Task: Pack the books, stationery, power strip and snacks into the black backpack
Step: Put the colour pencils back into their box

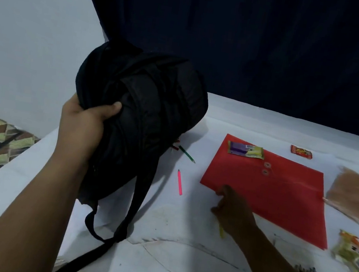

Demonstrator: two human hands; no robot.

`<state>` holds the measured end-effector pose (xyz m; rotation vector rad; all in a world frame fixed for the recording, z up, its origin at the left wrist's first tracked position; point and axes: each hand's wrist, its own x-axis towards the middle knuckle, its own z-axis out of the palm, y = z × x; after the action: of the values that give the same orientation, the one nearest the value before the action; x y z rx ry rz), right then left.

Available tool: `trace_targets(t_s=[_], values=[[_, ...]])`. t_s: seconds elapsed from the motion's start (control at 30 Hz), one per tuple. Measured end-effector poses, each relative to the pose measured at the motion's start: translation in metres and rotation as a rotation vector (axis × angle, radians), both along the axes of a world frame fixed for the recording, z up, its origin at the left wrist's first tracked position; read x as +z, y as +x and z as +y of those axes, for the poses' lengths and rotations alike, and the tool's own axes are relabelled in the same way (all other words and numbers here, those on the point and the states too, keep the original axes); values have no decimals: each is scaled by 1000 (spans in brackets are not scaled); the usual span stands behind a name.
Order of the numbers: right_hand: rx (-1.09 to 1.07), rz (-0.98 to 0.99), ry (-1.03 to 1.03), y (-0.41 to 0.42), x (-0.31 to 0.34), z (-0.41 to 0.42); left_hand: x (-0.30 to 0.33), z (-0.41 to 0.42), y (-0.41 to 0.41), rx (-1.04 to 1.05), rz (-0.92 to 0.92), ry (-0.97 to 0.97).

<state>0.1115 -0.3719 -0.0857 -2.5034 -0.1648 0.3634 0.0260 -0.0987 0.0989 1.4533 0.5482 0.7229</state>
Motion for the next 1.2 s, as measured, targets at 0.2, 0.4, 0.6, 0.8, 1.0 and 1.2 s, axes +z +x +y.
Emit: trace_targets(t_s=[0.2, 0.4, 0.6, 0.8, 1.0, 1.2], values=[[111, -150, 34, 1, 6, 28, -6, -11, 2, -20, 11, -39], [285, -205, 10, -6, 5, 64, -11, -18, 2, -38, 8, -84], [161, -177, -79, -15, -2, 71, -29, -28, 1, -106, 33, -102], [-21, -113, -86, -36, 7, 34, -53, -47, -5, -232, 71, -7], [-178, -50, -189, -87, 4, -44, -96, -92, -17, -396, 133, 326], [-263, -92, -7, -120, 6, -83, -120, -137, -16, -587, 198, 658]])
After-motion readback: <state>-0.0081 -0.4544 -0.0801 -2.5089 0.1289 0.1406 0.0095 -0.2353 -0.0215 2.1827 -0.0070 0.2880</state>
